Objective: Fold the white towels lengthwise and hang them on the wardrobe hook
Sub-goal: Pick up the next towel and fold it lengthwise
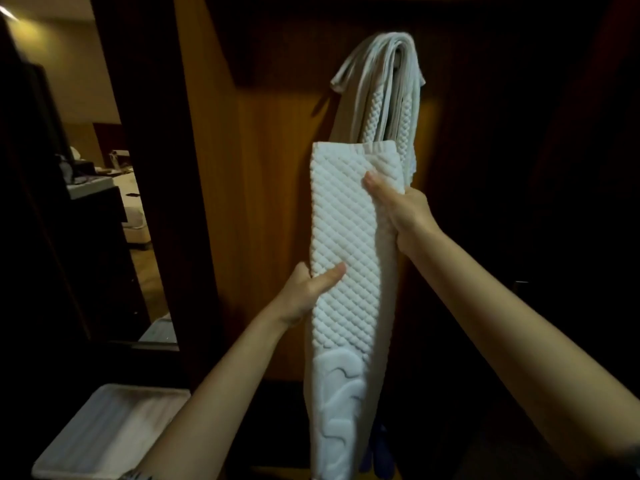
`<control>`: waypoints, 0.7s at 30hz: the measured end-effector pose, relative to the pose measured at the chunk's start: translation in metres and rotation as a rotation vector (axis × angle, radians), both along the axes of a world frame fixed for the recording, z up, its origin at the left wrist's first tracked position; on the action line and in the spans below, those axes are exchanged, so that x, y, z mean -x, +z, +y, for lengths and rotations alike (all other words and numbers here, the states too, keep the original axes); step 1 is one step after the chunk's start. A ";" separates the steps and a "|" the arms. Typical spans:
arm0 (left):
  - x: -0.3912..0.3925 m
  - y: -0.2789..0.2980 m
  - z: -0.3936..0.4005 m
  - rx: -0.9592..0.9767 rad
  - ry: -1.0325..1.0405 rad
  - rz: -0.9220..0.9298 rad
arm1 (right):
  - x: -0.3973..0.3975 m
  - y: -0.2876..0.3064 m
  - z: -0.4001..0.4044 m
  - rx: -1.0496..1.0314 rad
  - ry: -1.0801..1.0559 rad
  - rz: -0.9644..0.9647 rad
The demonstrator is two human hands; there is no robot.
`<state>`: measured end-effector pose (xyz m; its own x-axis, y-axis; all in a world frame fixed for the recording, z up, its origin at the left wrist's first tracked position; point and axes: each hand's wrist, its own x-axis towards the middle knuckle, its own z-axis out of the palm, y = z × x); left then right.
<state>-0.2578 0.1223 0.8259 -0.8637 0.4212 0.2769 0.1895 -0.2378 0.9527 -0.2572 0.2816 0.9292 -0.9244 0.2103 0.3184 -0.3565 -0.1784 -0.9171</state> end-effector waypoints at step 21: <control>0.009 0.110 -0.009 -0.103 -0.073 -0.098 | -0.027 -0.059 0.005 -0.101 0.180 0.079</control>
